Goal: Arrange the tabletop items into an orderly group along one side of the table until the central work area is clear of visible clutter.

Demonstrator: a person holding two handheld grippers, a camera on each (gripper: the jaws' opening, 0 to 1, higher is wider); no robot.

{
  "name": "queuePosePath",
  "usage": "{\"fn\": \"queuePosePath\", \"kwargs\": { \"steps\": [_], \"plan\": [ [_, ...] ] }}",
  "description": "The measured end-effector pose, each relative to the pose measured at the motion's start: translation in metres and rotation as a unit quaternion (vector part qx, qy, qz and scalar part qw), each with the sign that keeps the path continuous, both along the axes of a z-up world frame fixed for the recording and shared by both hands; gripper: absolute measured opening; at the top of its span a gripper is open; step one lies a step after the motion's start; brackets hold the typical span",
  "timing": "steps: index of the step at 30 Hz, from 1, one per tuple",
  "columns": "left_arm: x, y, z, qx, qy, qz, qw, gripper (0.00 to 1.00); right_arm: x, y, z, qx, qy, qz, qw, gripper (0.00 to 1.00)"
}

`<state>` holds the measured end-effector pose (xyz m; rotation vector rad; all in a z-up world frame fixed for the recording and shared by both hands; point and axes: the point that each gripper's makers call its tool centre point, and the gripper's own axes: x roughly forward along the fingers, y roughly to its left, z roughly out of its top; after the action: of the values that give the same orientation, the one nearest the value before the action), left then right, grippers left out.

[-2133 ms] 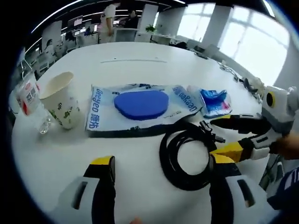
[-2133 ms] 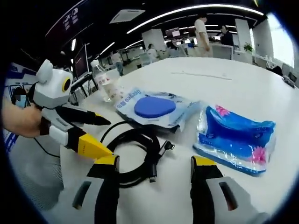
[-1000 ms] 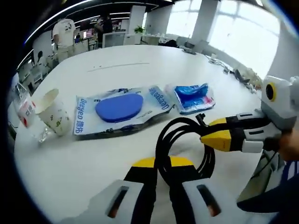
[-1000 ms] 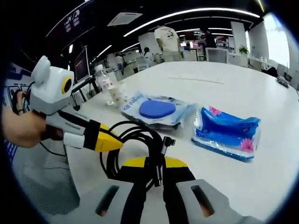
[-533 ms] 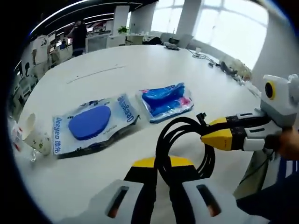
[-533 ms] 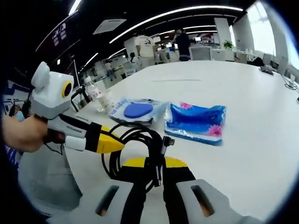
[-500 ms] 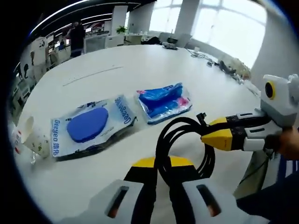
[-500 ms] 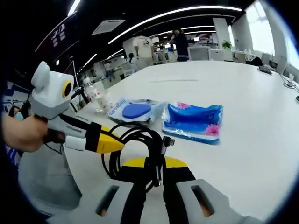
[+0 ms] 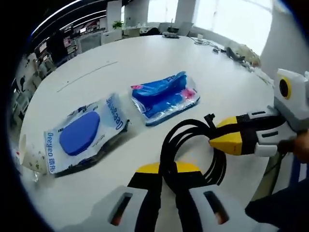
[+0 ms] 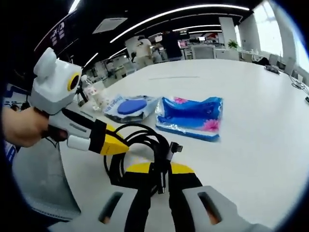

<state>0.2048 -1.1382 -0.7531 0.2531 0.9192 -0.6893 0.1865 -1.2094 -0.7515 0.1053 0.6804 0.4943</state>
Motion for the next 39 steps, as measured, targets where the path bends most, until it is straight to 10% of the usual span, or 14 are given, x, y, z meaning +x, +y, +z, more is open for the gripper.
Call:
{"fn": "queuePosePath", "kwargs": {
  "steps": [32, 39],
  "plan": [
    [0.007, 0.003, -0.014, 0.052, -0.007, -0.025, 0.9983, 0.15, 0.008, 0.004, -0.011, -0.037, -0.004, 0.013, 0.9992, 0.1],
    [0.015, 0.02, -0.013, 0.059, -0.024, 0.005, 0.998, 0.42, 0.008, 0.009, -0.01, -0.063, -0.039, 0.051, 0.9959, 0.16]
  ]
}}
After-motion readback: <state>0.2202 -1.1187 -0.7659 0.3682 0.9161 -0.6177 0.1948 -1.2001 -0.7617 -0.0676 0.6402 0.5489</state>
